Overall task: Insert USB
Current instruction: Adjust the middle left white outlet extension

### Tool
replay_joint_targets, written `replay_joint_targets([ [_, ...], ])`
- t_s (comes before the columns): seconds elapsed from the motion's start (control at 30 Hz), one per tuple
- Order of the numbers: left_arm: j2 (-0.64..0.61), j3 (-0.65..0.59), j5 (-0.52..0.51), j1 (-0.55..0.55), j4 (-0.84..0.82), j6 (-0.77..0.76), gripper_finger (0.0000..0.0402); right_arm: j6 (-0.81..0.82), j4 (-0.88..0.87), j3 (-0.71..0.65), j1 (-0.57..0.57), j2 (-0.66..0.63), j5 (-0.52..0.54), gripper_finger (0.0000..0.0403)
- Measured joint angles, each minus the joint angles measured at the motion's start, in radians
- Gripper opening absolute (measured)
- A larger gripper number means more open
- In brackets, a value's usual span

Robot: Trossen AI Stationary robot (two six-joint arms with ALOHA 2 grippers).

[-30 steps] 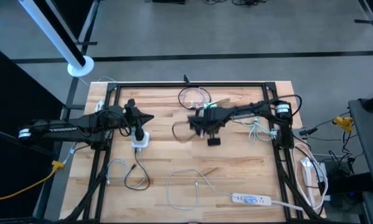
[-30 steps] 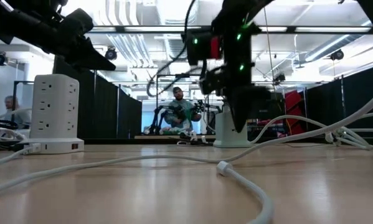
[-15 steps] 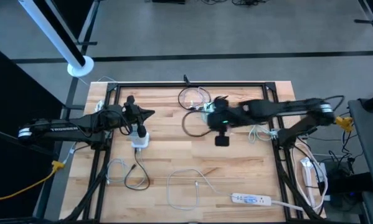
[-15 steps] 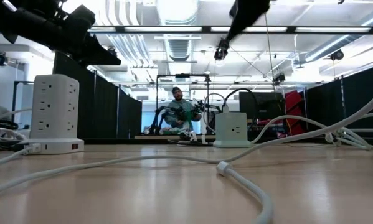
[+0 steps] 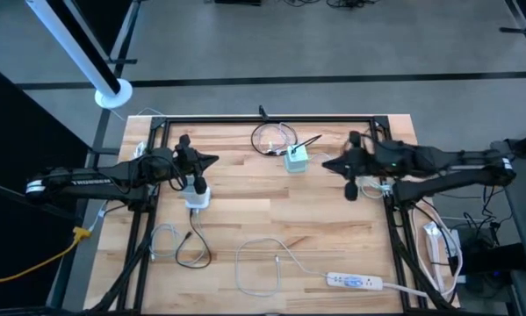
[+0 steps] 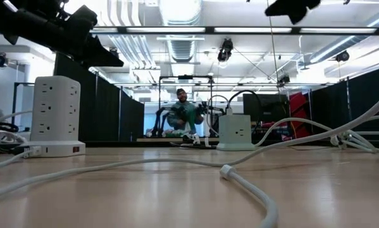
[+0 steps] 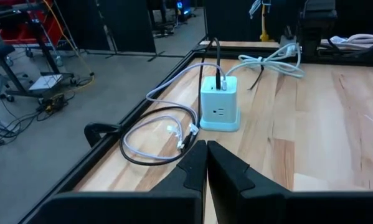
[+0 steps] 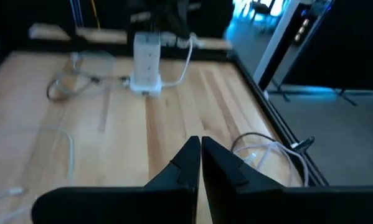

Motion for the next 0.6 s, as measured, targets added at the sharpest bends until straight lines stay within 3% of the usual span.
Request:
replay_joint_targets([
  [0.33,-0.056,0.000,0.154,-0.032,0.078,-0.061,0.0000,0.085,0.291,-0.338,0.000,-0.251,-0.004,0.0000],
  [0.5,-0.173,0.000,0.077,-0.084,0.023,-0.053,0.0000,0.141,0.328,-0.425,0.000,-0.269,-0.003,0.0000],
  [0.6,-0.256,0.000,0.019,-0.107,-0.090,-0.053,0.0000,0.182,0.385,-0.480,0.000,-0.268,-0.003,0.0000],
])
